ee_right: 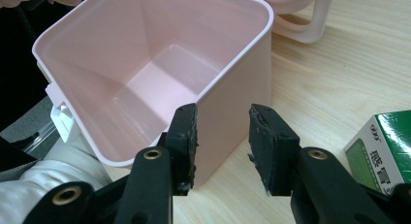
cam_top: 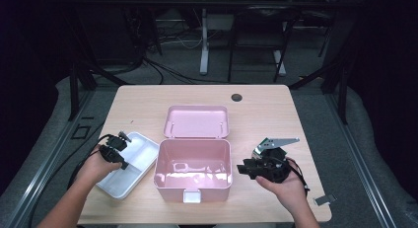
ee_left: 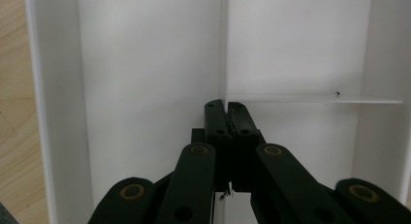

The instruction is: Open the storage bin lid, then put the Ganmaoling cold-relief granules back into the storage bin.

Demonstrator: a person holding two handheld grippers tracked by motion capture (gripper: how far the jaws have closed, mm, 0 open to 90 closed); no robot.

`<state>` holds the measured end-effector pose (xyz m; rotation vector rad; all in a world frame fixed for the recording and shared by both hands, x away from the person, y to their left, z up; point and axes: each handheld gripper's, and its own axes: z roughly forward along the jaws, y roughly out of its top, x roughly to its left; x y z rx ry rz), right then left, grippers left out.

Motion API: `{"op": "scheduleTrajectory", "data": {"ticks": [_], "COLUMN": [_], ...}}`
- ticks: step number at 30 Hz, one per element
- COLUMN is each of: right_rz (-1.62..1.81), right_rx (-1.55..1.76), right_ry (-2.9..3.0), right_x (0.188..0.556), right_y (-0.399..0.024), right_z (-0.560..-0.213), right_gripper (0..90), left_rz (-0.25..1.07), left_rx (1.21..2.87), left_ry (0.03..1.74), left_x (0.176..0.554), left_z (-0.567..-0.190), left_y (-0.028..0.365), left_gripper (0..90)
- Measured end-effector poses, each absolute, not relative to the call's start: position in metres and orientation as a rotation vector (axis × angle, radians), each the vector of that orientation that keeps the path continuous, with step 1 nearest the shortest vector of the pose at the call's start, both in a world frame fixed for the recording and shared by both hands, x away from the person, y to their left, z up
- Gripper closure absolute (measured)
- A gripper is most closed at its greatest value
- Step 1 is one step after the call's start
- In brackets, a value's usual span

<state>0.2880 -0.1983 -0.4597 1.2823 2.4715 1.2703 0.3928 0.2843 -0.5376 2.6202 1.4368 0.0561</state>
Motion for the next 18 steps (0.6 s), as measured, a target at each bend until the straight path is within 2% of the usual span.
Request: {"op": "scheduleTrajectory", "data": {"ticks": [3, 6, 9, 10, 13, 18], "right_rz": [1.252, 1.219, 1.135, 1.135, 1.023, 0.920], "right_rx": [1.285, 1.281, 1.284, 1.284, 1.286, 1.256], "right_ry": [2.469, 2.486, 2.483, 2.483, 2.502, 2.499], "right_x": [0.289, 0.290, 0.293, 0.293, 0.297, 0.306], "right_y": [-0.197, -0.196, -0.197, -0.197, -0.197, -0.197], "right_z": [-0.460, -0.459, -0.456, -0.456, -0.452, -0.447], "right_gripper": [60.6, 57.7, 53.6, 53.6, 50.3, 47.7], "left_rz": [0.078, 0.111, 0.110, 0.120, 0.151, 0.127], "left_rx": [2.592, 2.519, 2.447, 2.427, 2.352, 2.349], "left_ry": [1.441, 1.456, 1.429, 1.423, 1.428, 1.412], "left_x": [0.391, 0.386, 0.379, 0.376, 0.370, 0.364], "left_z": [-0.536, -0.529, -0.520, -0.517, -0.509, -0.504], "left_y": [0.287, 0.293, 0.300, 0.303, 0.311, 0.316], "left_gripper": [87.1, 77.9, 63.1, 63.1, 55.3, 50.9]}}
